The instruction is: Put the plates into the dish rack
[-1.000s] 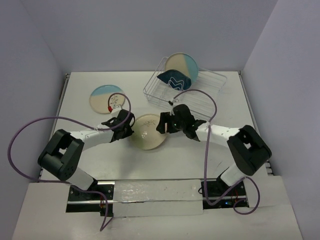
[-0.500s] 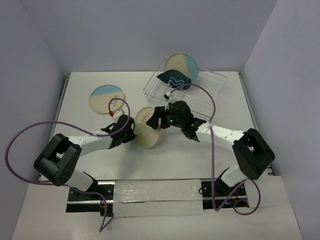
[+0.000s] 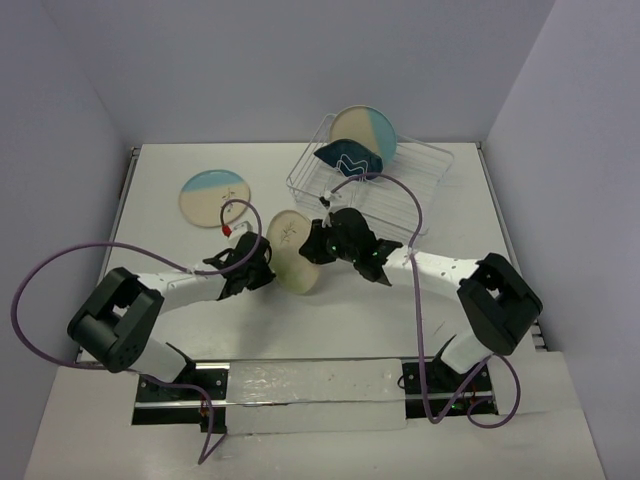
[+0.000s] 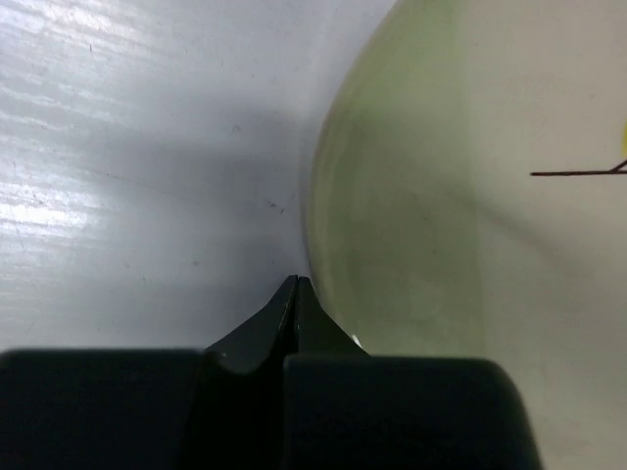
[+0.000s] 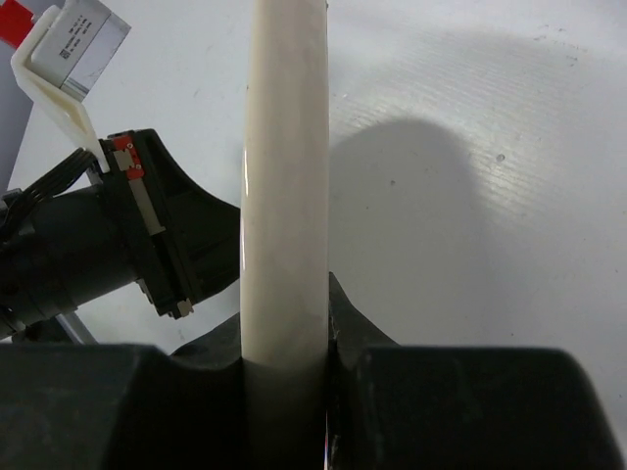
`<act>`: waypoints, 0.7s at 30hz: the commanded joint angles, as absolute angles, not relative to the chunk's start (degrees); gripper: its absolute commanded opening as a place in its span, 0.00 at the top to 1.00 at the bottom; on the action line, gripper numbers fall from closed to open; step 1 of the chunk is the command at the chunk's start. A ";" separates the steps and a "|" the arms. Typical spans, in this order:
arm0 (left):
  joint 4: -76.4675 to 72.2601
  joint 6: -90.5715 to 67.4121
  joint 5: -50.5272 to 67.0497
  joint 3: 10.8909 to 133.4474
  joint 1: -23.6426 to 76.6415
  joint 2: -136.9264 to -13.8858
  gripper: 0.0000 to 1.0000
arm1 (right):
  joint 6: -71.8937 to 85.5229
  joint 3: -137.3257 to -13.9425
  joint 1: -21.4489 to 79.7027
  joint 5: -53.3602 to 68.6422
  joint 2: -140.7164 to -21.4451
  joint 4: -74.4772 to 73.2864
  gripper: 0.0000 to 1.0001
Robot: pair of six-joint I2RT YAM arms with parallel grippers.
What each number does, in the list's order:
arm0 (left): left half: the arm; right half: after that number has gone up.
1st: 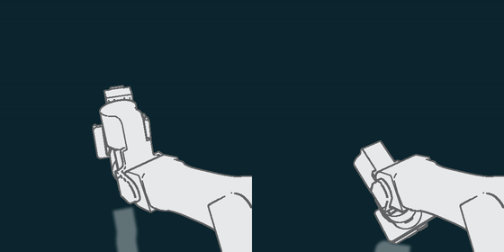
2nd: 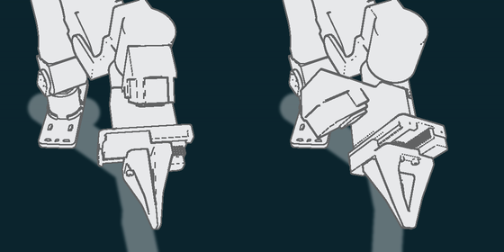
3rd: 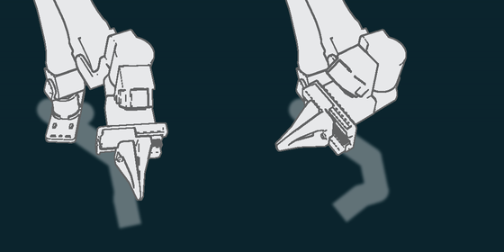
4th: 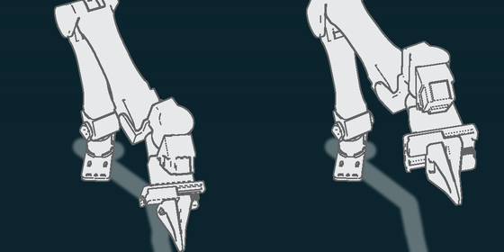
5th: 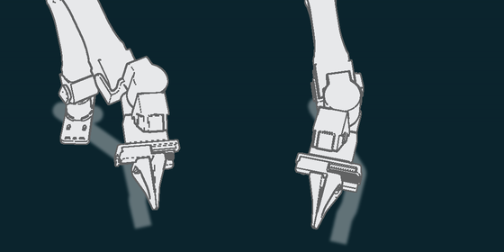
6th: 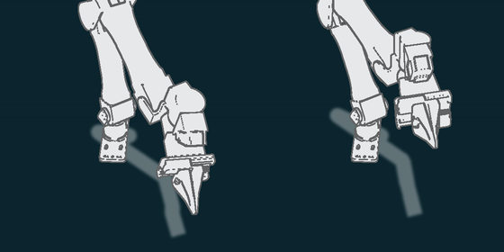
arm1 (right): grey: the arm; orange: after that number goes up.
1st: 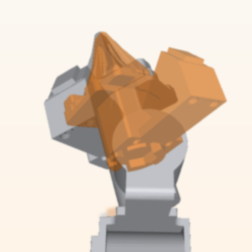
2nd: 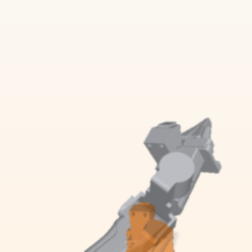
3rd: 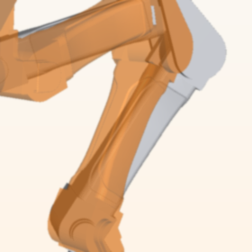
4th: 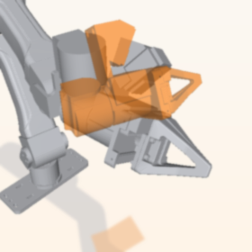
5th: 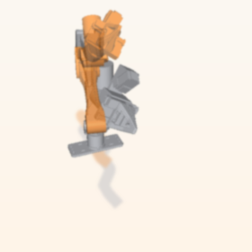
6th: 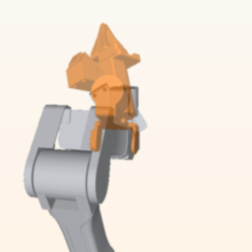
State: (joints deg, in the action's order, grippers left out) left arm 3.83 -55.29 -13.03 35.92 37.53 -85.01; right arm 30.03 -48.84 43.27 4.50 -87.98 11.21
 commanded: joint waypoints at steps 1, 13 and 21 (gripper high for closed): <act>7.92 -54.69 -12.48 37.27 37.97 -82.05 0.97 | 23.27 -51.42 43.59 0.09 -82.43 11.54 1.00; 18.11 -52.21 -23.74 45.99 36.15 -66.07 0.01 | -8.53 -62.38 42.55 -5.58 -65.57 10.29 1.00; 18.11 -50.64 -23.84 43.81 24.81 -61.55 0.01 | -27.45 -75.30 35.02 4.13 -67.96 1.24 1.00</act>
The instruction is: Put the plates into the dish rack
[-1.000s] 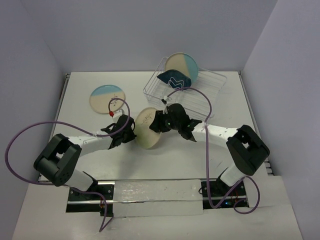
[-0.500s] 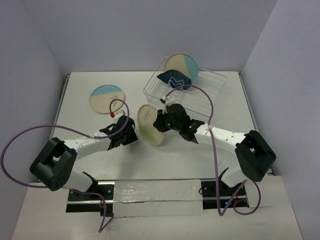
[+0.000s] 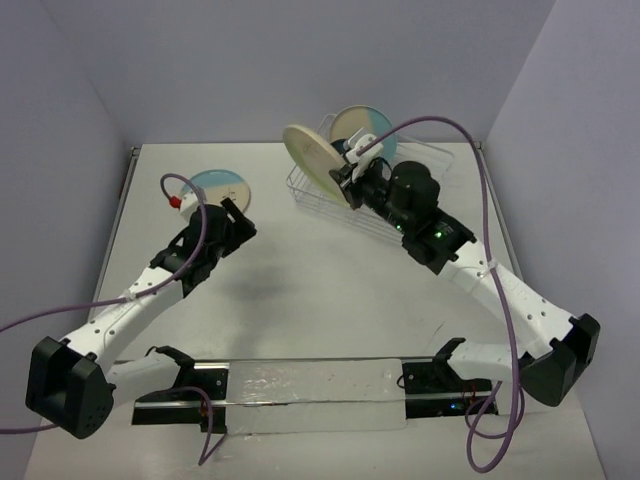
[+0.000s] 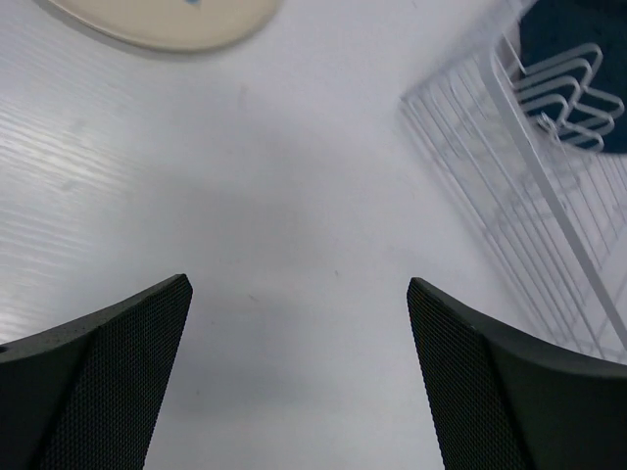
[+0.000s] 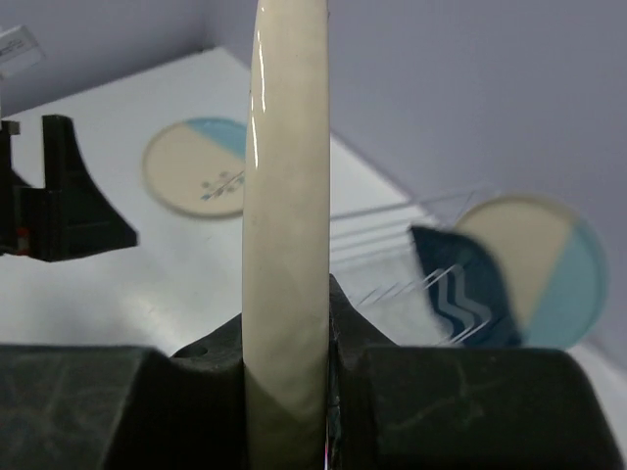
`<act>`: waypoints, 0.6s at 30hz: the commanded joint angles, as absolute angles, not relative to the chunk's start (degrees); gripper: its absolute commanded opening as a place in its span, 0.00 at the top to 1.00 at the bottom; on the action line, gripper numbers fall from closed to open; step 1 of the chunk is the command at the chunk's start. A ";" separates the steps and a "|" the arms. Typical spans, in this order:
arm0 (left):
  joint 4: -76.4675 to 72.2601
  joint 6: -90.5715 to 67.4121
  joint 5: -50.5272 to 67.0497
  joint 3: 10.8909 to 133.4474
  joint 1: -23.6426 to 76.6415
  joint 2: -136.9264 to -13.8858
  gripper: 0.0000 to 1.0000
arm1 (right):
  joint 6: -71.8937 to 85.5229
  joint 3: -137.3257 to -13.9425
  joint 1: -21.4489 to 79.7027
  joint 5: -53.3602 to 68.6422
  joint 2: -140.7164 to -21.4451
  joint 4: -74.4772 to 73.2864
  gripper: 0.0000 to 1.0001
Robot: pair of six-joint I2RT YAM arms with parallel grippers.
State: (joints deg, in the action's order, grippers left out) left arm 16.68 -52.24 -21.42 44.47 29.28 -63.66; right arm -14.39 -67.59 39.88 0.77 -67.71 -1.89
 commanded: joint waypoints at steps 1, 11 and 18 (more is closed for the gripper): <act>17.95 -50.70 -25.02 43.69 24.30 -61.21 0.01 | -30.22 -77.56 34.34 3.33 -68.99 0.90 1.00; 16.55 -47.41 -30.26 44.19 19.86 -58.47 0.01 | -47.36 -93.61 25.24 17.13 -87.77 -8.40 1.00; 16.06 -46.55 -28.91 44.68 17.22 -60.87 0.01 | -51.43 -100.88 22.23 18.87 -96.90 -12.91 1.00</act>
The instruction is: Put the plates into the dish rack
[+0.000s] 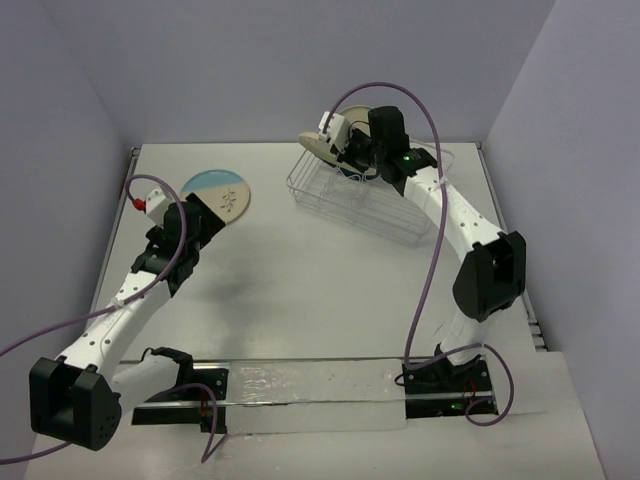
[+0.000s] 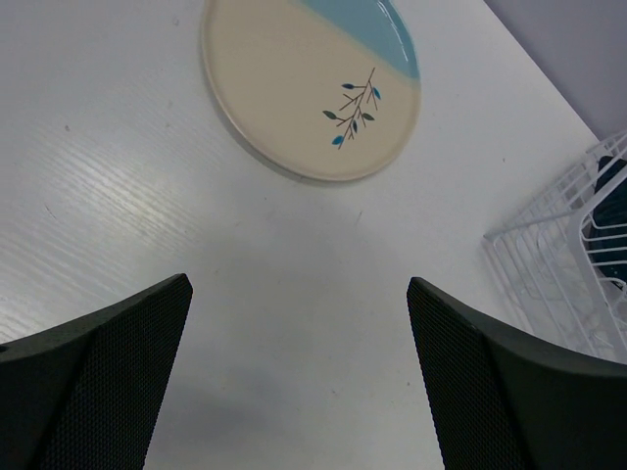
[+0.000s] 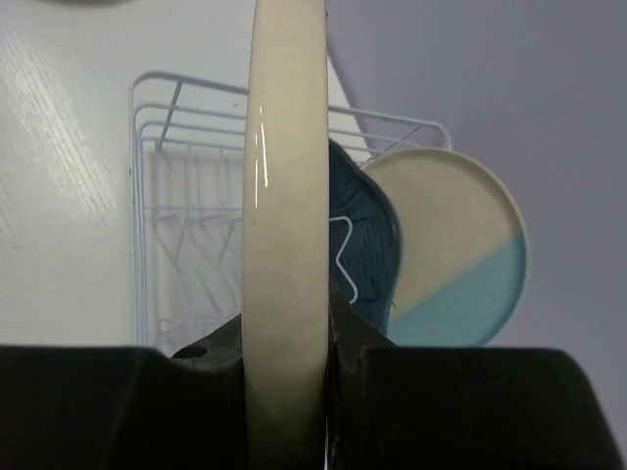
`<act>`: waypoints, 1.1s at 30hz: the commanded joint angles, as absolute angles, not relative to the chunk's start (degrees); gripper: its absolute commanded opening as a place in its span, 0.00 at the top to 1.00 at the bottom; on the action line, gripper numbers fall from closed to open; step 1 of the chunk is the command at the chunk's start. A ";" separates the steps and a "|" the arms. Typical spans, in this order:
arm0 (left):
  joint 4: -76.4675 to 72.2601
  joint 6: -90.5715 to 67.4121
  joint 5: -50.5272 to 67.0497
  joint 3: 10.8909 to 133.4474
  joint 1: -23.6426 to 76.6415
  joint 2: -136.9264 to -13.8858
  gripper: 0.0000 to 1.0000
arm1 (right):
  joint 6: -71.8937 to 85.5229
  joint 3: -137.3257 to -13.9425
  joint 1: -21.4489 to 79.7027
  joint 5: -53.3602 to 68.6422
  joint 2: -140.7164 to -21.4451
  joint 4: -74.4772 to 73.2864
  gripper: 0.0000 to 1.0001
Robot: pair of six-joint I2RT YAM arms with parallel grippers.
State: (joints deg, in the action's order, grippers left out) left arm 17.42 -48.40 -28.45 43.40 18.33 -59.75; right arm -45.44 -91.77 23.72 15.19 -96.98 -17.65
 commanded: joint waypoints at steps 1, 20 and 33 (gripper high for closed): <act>16.20 -46.39 -28.61 44.87 16.97 -61.41 0.01 | -52.46 -101.73 21.93 19.06 -97.94 -13.59 1.00; 16.71 -45.97 -28.58 46.23 15.66 -63.73 0.01 | -54.15 -112.21 19.78 16.18 -110.22 -16.08 1.00; 16.87 -46.06 -29.26 46.23 15.29 -64.15 0.01 | -54.50 -113.90 19.51 13.45 -114.22 -16.17 1.00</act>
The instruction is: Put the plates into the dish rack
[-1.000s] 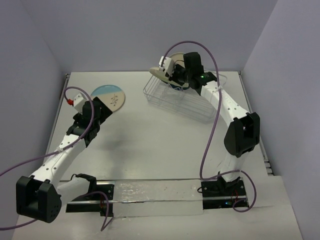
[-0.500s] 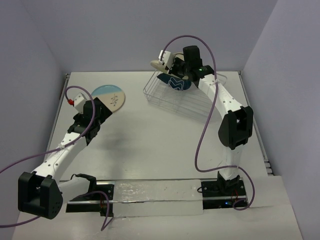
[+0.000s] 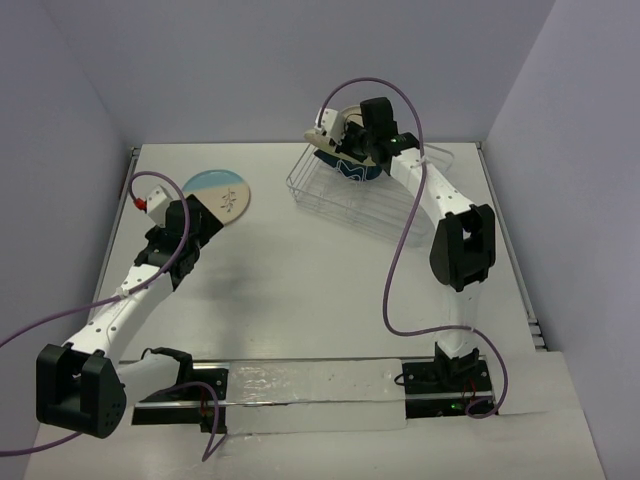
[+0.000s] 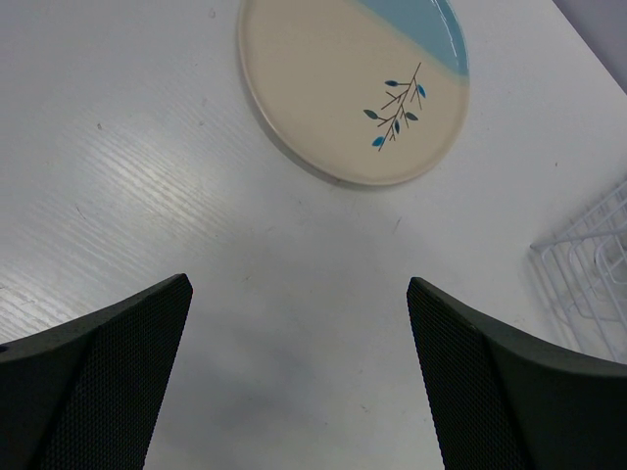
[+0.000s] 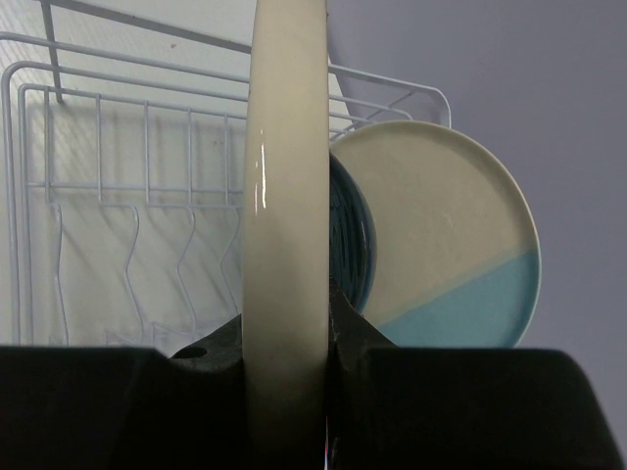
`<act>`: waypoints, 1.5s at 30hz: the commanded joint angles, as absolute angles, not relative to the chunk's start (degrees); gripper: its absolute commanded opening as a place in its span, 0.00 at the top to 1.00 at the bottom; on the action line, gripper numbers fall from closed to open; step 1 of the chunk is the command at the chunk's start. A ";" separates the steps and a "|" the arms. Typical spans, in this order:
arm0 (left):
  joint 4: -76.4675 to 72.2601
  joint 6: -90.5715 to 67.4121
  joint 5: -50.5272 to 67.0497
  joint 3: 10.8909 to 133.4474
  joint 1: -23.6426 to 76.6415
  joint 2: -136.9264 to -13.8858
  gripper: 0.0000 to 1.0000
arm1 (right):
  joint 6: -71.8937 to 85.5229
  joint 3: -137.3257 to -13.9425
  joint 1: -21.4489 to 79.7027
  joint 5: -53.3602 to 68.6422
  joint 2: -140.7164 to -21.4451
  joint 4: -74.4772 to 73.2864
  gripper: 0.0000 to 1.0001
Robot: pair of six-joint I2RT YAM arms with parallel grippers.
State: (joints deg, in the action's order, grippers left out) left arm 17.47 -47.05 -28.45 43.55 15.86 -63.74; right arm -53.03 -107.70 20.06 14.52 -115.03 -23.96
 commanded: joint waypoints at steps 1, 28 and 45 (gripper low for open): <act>16.87 -46.06 -29.21 46.23 15.24 -64.10 0.01 | -54.44 -113.91 19.46 13.56 -114.42 -16.12 1.00; 15.64 -45.79 -27.69 46.50 15.02 -66.55 0.01 | -50.61 -111.01 15.90 19.17 -118.23 -15.44 0.95; 14.28 -44.52 -25.32 48.34 14.81 -70.26 0.01 | -49.70 -114.48 14.02 23.77 -122.43 -13.49 0.78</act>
State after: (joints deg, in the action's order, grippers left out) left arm 16.62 -45.78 -26.63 45.17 15.27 -69.31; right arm -48.20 -110.94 15.34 23.26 -121.64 -22.28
